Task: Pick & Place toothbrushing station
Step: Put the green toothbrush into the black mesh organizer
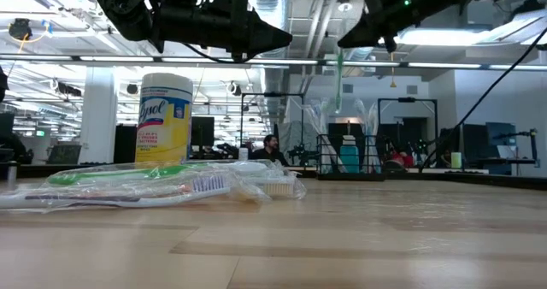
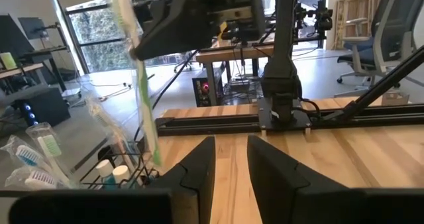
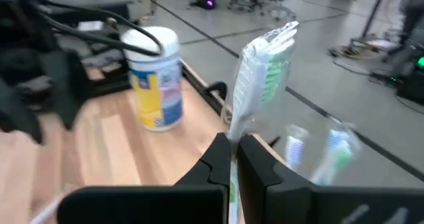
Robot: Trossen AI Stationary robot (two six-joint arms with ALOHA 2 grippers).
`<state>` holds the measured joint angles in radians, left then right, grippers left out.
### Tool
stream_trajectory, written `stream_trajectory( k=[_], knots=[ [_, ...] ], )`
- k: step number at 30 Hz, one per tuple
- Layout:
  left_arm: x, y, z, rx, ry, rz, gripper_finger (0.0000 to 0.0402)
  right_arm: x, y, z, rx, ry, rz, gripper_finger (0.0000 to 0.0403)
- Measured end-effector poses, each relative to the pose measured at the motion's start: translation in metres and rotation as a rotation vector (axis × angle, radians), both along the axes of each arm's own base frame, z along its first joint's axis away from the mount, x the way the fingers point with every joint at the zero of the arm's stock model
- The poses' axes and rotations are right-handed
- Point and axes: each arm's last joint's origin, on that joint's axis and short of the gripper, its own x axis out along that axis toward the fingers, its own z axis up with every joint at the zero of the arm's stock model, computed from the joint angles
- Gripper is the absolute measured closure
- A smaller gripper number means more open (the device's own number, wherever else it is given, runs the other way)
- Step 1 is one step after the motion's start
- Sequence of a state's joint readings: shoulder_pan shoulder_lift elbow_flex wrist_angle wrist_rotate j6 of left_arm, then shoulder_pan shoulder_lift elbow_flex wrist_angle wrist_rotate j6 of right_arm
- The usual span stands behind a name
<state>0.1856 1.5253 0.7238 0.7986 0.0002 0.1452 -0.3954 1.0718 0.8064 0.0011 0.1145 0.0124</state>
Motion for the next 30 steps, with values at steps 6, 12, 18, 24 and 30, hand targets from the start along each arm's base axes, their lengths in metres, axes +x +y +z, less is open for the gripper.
stream_trajectory(
  k=[6,12,18,24,30],
  knots=[
    [0.000,0.000,0.000,-0.001,0.003,0.000,0.0321,-0.015,-0.014,-0.012,0.025,0.017,-0.103,0.0403],
    [0.000,0.000,-0.001,-0.002,0.006,0.000,0.0321,-0.028,-0.023,-0.008,0.027,0.009,-0.165,0.0403],
    [0.000,0.000,-0.001,-0.002,0.006,0.000,0.0321,-0.043,-0.029,-0.007,0.042,0.036,-0.260,0.0403],
    [0.000,0.000,-0.001,-0.002,0.006,0.000,0.0321,-0.052,-0.035,-0.006,0.045,0.046,-0.325,0.0403],
    [0.000,0.000,-0.001,-0.002,0.006,0.000,0.0321,-0.059,-0.046,-0.009,0.049,0.068,-0.411,0.0403]
  ],
)
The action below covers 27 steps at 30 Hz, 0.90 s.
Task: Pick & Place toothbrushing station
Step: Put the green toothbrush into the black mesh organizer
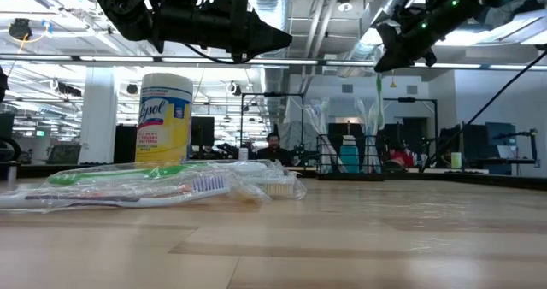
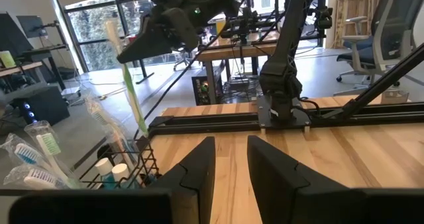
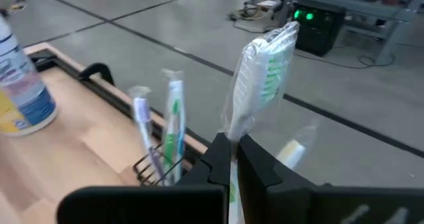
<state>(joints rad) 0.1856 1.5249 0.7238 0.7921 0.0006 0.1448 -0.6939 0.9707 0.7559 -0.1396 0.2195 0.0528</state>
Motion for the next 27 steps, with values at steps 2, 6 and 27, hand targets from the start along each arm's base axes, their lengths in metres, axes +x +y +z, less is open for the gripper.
stream_trajectory(
  k=[2,6,27],
  knots=[
    [0.000,0.000,0.000,0.000,0.000,0.000,0.0321,-0.002,-0.003,0.001,-0.006,-0.007,-0.018,0.0403],
    [0.000,0.000,0.000,0.000,0.000,0.000,0.0321,-0.006,-0.007,0.002,-0.015,-0.018,-0.044,0.0403],
    [0.000,0.000,0.001,0.002,-0.011,0.000,0.0321,-0.016,-0.018,-0.029,-0.038,-0.149,-0.078,0.0403]
  ],
)
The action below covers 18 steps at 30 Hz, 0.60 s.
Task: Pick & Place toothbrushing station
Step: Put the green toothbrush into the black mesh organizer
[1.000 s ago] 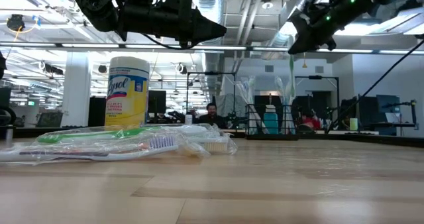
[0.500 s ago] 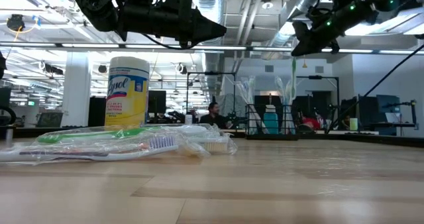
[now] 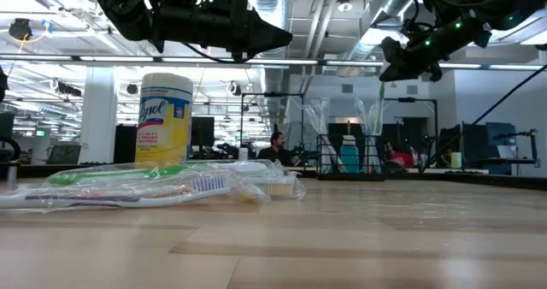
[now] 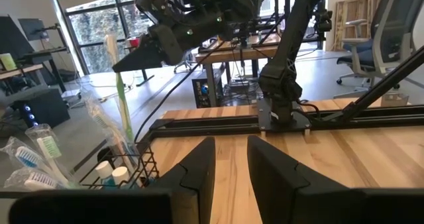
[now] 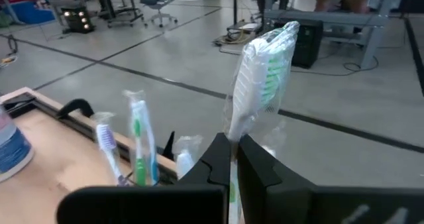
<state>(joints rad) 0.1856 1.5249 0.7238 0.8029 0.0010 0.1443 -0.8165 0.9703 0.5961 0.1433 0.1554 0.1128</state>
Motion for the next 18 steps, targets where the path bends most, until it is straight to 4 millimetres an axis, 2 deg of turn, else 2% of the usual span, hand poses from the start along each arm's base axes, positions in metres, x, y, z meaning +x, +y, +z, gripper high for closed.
stream_trajectory(
  k=[7,18],
  knots=[
    [0.000,0.000,0.001,0.001,-0.006,0.000,0.0321,0.002,-0.002,0.000,-0.003,-0.016,0.002,0.0403],
    [0.000,0.000,0.001,0.002,-0.007,0.000,0.0321,0.024,-0.024,-0.027,0.043,0.007,0.046,0.0403]
  ],
)
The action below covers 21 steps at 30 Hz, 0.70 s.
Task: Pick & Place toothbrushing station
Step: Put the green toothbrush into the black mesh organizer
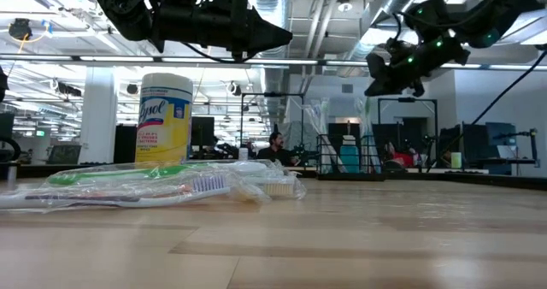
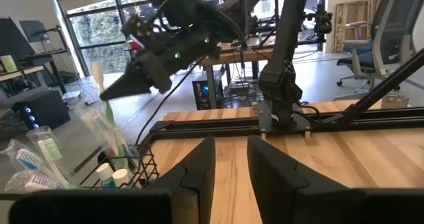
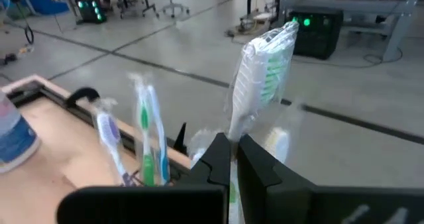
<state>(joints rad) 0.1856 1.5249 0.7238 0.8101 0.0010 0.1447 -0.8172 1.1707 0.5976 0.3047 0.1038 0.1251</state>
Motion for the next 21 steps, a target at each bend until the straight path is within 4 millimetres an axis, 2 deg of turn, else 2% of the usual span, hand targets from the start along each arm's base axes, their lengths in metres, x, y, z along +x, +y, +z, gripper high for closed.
stream_trajectory(
  k=[16,21],
  knots=[
    [0.000,0.000,0.000,0.000,0.001,0.000,0.0321,0.010,-0.014,-0.035,0.136,0.070,0.005,0.0401],
    [0.000,0.000,0.000,0.000,0.001,0.000,0.0321,0.013,-0.016,-0.040,0.139,0.072,0.009,0.0381]
  ],
)
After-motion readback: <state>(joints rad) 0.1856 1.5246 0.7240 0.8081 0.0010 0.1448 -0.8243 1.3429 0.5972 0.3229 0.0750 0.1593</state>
